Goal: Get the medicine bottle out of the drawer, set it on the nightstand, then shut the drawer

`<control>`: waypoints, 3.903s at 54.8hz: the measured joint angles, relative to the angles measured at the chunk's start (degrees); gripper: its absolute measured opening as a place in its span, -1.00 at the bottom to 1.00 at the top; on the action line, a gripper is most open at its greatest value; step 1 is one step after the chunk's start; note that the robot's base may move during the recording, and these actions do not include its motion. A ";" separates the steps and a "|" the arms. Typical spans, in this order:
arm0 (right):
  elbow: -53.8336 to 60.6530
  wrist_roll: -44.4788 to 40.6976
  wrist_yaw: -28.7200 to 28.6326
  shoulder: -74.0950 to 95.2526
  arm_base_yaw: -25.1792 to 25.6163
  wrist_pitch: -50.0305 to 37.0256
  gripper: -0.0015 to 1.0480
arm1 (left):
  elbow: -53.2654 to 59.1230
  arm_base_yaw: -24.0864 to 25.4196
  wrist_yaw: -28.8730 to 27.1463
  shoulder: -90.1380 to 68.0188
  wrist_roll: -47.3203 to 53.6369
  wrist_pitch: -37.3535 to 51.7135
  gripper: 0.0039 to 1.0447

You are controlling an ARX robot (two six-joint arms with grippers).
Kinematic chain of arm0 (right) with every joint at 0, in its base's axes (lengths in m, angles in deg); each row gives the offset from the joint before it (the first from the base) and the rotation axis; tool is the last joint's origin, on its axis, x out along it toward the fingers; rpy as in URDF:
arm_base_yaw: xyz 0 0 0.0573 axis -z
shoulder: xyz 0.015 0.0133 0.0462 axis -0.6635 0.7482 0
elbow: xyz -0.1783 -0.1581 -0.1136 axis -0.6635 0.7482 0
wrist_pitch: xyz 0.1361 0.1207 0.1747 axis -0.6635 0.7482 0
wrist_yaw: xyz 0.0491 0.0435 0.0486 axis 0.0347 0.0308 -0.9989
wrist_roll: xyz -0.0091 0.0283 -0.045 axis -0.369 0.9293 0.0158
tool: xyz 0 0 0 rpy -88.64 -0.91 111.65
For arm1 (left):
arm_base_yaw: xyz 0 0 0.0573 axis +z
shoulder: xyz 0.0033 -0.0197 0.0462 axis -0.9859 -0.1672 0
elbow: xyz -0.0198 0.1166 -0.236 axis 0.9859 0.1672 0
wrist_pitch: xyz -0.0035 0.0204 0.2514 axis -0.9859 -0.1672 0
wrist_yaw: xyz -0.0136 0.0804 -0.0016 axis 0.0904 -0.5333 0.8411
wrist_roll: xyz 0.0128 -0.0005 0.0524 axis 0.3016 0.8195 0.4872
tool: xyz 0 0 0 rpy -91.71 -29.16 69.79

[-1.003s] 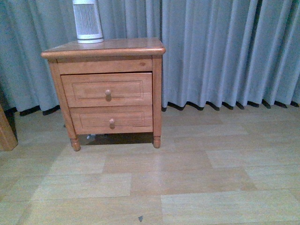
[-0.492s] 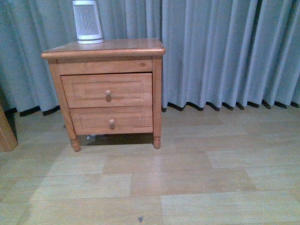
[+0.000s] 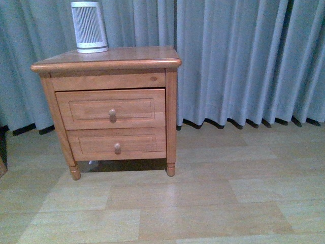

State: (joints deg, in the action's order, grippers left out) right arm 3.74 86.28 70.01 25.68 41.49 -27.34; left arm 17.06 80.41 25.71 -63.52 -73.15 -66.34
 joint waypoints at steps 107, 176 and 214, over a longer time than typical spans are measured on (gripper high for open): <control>0.00 0.00 0.02 0.02 -0.02 0.00 0.87 | -51.84 -5.27 3.78 -119.14 2.99 44.39 0.88; 0.00 0.00 0.02 0.02 -0.02 0.00 0.87 | -67.95 -10.01 -4.44 -134.22 -7.87 40.48 0.88; 0.00 0.00 0.00 0.02 -0.02 0.00 0.87 | -66.05 -9.57 -7.96 -134.00 -9.01 43.98 -0.50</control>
State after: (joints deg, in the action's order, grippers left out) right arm 3.74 86.28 70.01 25.70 41.47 -27.34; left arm -48.99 70.84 17.76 -197.52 -82.15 -22.36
